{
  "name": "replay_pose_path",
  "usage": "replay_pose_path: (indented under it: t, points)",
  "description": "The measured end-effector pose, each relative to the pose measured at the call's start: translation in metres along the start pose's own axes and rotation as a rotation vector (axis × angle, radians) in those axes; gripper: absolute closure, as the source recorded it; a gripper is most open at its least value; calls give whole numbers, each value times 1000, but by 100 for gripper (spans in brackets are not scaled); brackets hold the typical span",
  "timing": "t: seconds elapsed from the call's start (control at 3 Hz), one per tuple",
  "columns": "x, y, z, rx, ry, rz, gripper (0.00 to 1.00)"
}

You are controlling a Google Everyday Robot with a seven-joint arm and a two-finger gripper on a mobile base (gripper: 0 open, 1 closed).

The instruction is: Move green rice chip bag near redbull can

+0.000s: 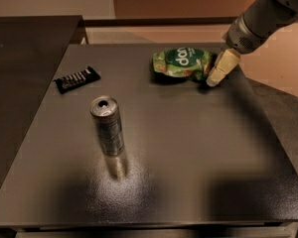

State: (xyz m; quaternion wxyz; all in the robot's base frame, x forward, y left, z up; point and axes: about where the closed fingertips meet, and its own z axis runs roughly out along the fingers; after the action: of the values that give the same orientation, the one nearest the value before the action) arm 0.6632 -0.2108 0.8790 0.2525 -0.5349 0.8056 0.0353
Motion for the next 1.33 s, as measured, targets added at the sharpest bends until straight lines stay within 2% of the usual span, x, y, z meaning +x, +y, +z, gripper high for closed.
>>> replay_pose_path:
  t: [0.33,0.67,1.33]
  points:
    - [-5,-9,16,-10,-2,28,0]
    - [-10,-13,25,-13,5,44,17]
    - [-16,-11,26,-26,61,96,63]
